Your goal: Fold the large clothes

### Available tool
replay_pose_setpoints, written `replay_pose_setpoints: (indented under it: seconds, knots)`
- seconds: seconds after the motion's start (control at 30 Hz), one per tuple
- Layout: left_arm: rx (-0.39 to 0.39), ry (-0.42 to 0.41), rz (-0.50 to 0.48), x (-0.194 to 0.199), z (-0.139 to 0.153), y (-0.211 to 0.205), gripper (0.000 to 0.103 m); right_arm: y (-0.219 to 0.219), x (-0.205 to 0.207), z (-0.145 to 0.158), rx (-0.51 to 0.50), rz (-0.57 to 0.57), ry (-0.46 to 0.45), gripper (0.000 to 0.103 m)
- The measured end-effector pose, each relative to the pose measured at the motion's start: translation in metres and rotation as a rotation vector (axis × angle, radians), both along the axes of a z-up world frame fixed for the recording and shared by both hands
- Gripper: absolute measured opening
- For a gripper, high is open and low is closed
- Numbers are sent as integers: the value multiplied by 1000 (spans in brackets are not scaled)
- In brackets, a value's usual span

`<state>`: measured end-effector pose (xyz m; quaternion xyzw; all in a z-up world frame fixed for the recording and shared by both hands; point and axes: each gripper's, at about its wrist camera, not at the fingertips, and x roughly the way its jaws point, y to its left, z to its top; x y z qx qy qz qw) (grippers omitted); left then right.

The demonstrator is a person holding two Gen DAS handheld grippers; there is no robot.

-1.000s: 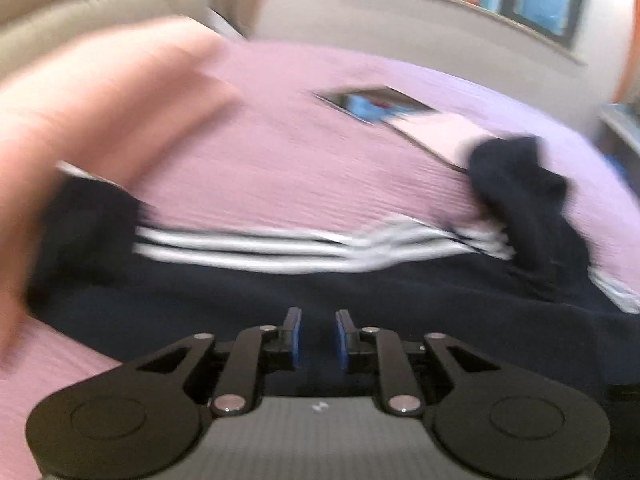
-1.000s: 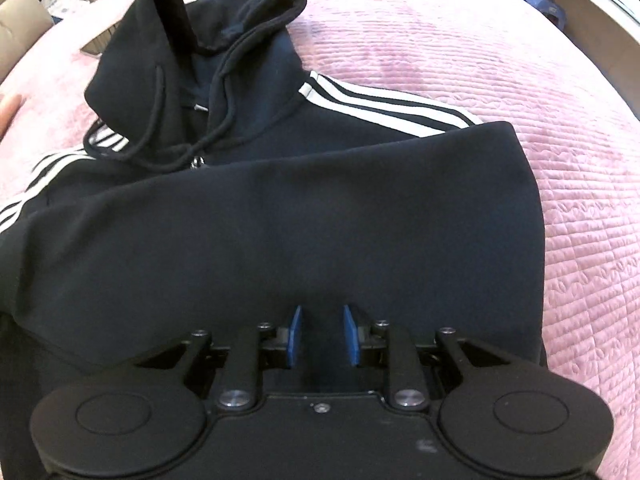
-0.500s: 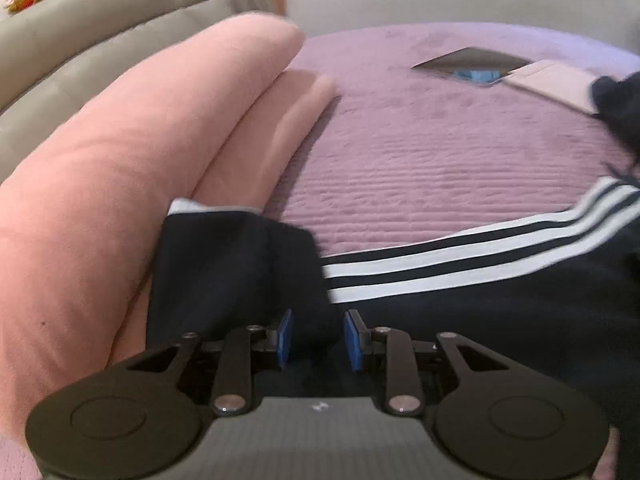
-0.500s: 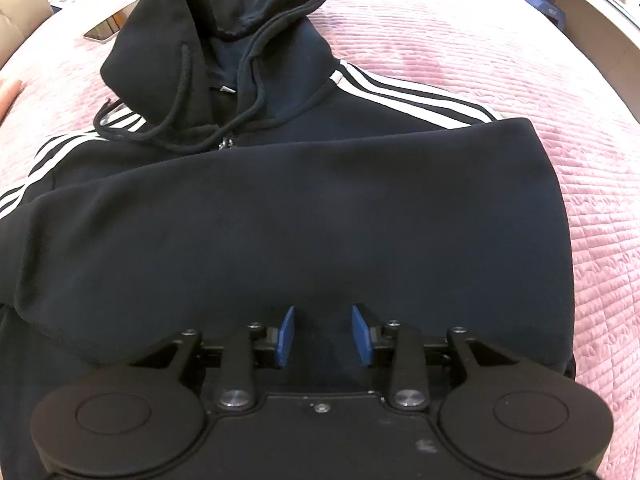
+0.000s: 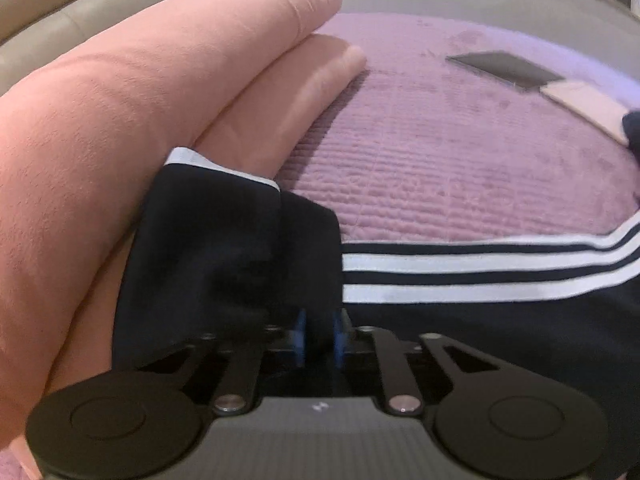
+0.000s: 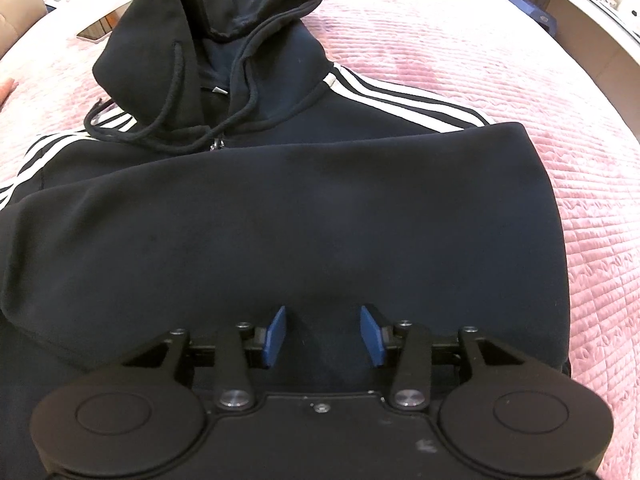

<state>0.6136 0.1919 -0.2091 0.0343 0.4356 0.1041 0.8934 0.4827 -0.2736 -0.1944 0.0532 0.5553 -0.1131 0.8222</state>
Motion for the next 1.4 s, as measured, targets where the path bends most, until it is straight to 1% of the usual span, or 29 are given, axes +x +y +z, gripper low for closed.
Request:
replay_pose_setpoints:
  seconds: [0.07, 0.1, 0.23, 0.33, 0.37, 0.43, 0.5, 0.57, 0.6, 0.63, 0.67, 0.7, 0.73, 0.77, 0.8, 0.83, 0.87, 0.93, 1.0, 1.03, 1.07, 1.1, 1.13, 1.2, 1.3, 1.33, 1.37, 1.4]
  knots:
    - [42, -58, -11, -9, 12, -11, 8, 1, -3, 3, -10, 4, -14, 51]
    - [38, -82, -32, -15, 21, -19, 8, 2, -6, 7, -25, 4, -37, 51]
    - [-37, -130, -133, -43, 50, -59, 9, 9, -19, 24, -84, 46, -126, 51]
    - [-114, -151, -209, -64, 68, -97, 9, 13, -27, 33, -76, 82, -152, 51]
    - [-150, -160, -240, -71, 74, -111, 8, 14, -29, 35, -77, 93, -154, 51]
    - [-247, -178, -311, -82, 85, -140, 8, 14, -35, 38, -76, 109, -160, 51]
    - [-327, -202, -387, -92, 98, -176, 8, 12, -41, 43, -60, 115, -164, 51]
    - [-422, -211, -471, -98, 106, -211, 8, 6, -46, 48, -48, 111, -174, 51]
    - [-445, -215, -519, -101, 109, -233, 8, 4, -48, 50, -46, 110, -178, 51]
    - [-435, -208, -551, -103, 109, -249, 8, 1, -50, 52, -49, 108, -181, 51]
    - [-416, -195, -572, -106, 109, -263, 10, -2, -52, 54, -55, 107, -182, 51]
    - [-397, -177, -575, -108, 105, -272, 12, -5, -54, 56, -59, 107, -181, 51]
    - [-368, -151, -555, -110, 99, -277, 13, -9, -55, 57, -56, 107, -179, 51]
    - [-335, -131, -525, -112, 93, -275, 16, -12, -57, 57, -50, 107, -176, 51]
    - [-295, -107, -482, -113, 86, -270, 18, -15, -58, 57, -46, 109, -174, 51]
    - [-247, -81, -419, -113, 78, -259, 26, -16, -60, 57, -47, 112, -171, 51]
    - [-218, -64, -368, -112, 73, -249, 34, -17, -62, 55, -51, 115, -166, 51]
    - [-145, -23, -254, -110, 60, -218, 36, -18, -65, 50, -54, 118, -152, 51]
    - [-102, -6, -188, -104, 55, -192, 37, -19, -68, 43, -41, 115, -137, 51]
    - [-86, 0, -163, -102, 52, -182, 41, -18, -68, 41, -35, 115, -130, 51]
    - [-79, 6, -153, -100, 50, -172, 50, -17, -69, 38, -31, 117, -123, 51]
    - [-75, 21, -153, -94, 47, -165, 54, -14, -69, 35, -28, 121, -116, 51]
    - [-72, 30, -144, -91, 43, -161, 56, -11, -69, 34, -26, 127, -112, 51]
    - [-100, 42, -145, -87, 35, -155, 56, -5, -69, 33, -23, 144, -109, 51]
    - [-103, 77, -152, -78, 20, -151, 56, 3, -67, 33, -25, 171, -112, 51]
    - [-92, 83, -160, -75, 14, -152, 51, 4, -66, 33, -27, 176, -113, 51]
    - [-77, 88, -158, -72, 8, -150, 32, 6, -64, 33, -28, 178, -114, 51]
    - [-68, 90, -154, -70, 5, -149, 26, 6, -63, 33, -25, 179, -114, 51]
